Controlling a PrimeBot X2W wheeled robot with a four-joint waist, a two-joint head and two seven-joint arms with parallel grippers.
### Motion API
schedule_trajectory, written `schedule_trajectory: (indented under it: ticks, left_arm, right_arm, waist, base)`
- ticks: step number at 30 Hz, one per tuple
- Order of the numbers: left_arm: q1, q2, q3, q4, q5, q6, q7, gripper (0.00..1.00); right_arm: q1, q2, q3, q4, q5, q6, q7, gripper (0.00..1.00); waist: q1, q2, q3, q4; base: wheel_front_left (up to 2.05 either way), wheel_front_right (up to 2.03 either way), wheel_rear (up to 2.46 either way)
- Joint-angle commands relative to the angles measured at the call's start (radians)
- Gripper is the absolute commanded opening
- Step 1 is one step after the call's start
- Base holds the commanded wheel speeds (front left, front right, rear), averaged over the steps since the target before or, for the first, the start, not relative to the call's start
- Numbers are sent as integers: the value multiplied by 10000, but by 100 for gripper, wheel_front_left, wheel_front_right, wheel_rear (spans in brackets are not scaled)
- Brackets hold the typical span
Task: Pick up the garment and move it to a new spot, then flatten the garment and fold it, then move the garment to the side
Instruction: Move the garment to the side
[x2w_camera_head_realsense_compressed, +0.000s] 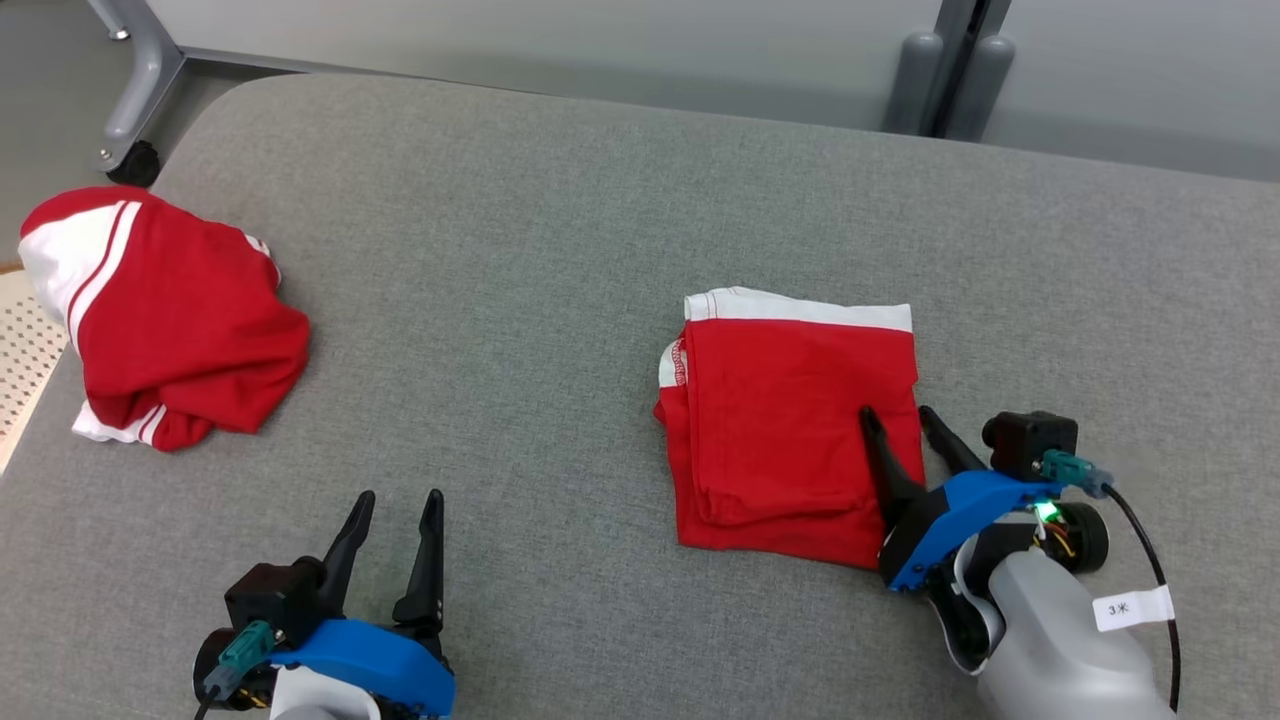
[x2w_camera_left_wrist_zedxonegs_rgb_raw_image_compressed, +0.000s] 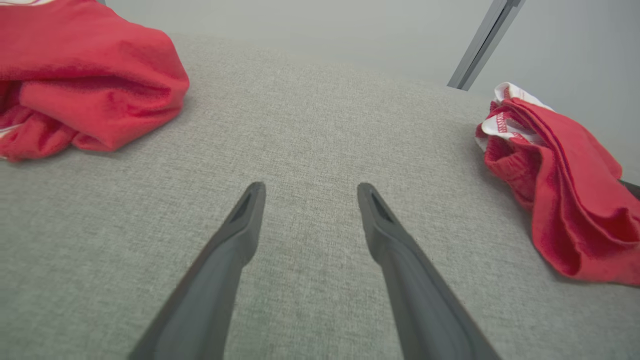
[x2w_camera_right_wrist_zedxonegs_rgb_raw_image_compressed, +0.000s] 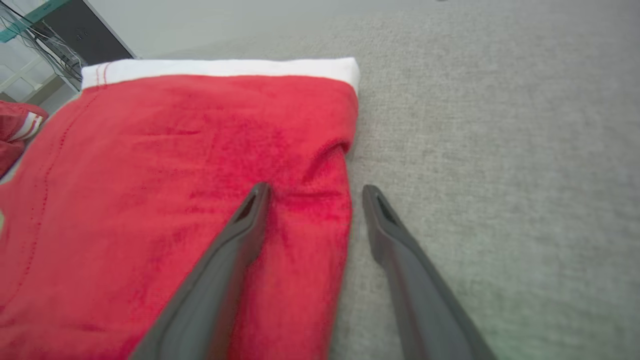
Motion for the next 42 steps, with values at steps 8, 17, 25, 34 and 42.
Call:
schedule_trajectory:
  ticks: [8,17,25,34,42]
  left_arm:
    - [-34,157,-51,-235,-134,13,-20,100]
    - [144,161,-360,-642,68,13,-20,100]
    - [316,201,-807,-1180,262,13,-20,100]
    - [508,440,-1202,-1736,142,13,-20,100]
    - [515,666,-1428,-1696,68,13,-20,100]
  right_arm:
    - [212,-24,198,-359,351,5,23,0]
    - [687,-3,449,-1311,301,7,12,0]
    - [1339,6,905,-2149,548,7,14,0]
    - [1961,6,1377,-2857,715,7,15,0]
    - [1757,15,811,-2742,-226,7,14,0]
  waist:
    - [1,0,-77,-724]
    - [1,0,-410,-2475]
    - [1,0,-502,-4739]
    - [1,0,-300,-6594]
    - [1,0,36,-6677]
  base:
    - [0,0,0]
    - [0,0,0]
    - [0,0,0]
    - [0,0,0]
    - [0,0,0]
